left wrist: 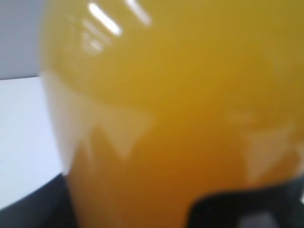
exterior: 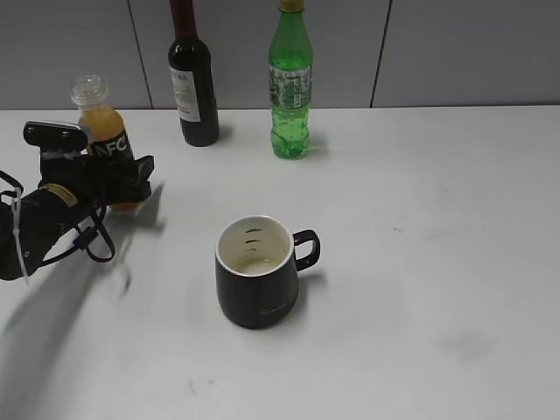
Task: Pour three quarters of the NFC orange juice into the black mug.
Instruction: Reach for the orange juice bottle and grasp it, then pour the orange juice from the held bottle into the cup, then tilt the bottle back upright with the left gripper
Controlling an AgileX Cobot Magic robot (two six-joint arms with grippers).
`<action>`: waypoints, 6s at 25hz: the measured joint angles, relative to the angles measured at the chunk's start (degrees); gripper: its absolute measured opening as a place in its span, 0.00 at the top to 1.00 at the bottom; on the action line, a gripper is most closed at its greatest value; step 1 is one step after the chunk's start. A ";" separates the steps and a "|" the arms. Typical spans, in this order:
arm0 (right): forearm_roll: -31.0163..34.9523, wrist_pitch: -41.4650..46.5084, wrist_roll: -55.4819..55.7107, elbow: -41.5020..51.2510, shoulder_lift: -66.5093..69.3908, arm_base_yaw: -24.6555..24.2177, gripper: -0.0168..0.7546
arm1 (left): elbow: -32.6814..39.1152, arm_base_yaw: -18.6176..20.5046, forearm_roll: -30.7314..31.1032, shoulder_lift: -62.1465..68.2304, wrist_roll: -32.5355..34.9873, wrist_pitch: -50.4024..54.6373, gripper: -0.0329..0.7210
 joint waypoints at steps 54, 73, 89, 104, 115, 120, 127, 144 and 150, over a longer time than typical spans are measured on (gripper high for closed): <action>0.00 0.00 0.00 0.00 0.00 0.00 0.25 | 6.20 -8.66 16.43 -13.84 8.17 11.03 0.33; 0.00 0.00 0.00 0.00 0.00 0.00 0.25 | 6.20 -9.22 16.48 -12.79 29.22 7.49 0.33; 0.00 0.00 0.00 0.00 0.00 0.00 0.25 | 6.20 -9.22 16.48 -7.26 40.77 -3.54 0.33; 0.00 0.00 0.00 0.00 0.00 0.00 0.25 | 6.20 -9.22 16.17 -7.26 51.35 -5.33 0.33; 0.00 0.00 0.00 0.00 0.00 0.00 0.25 | 6.20 -9.22 13.40 -7.26 57.37 -5.33 0.33; 0.00 0.00 0.00 0.00 0.00 0.00 0.25 | 6.20 -9.22 13.46 -7.26 59.82 -5.33 0.33; 0.00 0.00 0.00 0.00 0.00 0.00 0.25 | 6.20 -9.22 13.46 -7.26 62.83 -5.33 0.33; 0.00 0.00 0.00 0.00 0.00 0.00 0.25 | 6.20 -9.22 13.46 -7.26 72.31 -5.33 0.33; 0.00 0.00 0.00 0.00 0.00 0.00 0.25 | 6.20 -9.22 13.46 -7.26 74.71 -5.33 0.33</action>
